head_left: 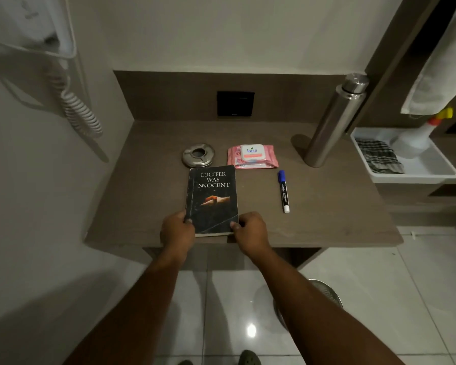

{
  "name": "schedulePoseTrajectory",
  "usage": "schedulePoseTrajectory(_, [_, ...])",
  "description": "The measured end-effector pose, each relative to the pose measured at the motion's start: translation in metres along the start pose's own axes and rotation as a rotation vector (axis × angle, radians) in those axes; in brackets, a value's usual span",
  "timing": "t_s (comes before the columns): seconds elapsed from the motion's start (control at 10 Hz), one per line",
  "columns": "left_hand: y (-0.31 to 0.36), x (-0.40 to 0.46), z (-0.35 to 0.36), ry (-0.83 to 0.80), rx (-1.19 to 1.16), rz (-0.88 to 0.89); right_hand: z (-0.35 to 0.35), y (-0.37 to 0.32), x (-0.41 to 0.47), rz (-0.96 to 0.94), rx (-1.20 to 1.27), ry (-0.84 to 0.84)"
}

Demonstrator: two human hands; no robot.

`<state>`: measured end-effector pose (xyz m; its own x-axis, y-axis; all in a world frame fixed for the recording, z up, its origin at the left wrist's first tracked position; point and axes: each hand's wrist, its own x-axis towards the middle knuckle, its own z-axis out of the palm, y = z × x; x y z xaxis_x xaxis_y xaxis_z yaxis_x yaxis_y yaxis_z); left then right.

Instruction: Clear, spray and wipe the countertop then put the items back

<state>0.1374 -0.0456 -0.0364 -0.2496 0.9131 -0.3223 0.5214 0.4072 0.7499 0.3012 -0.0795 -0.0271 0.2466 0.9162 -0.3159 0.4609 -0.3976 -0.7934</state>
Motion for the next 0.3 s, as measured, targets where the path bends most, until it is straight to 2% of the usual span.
schedulePoseTrajectory(0.2, [0.004,0.006,-0.028,-0.001,0.255,0.094,-0.022,-0.015,-0.011,-0.009,0.009,0.053])
schedulePoseTrajectory(0.3, [0.025,0.012,-0.059,-0.019,0.289,0.157,-0.052,-0.033,-0.016,-0.038,-0.132,0.127])
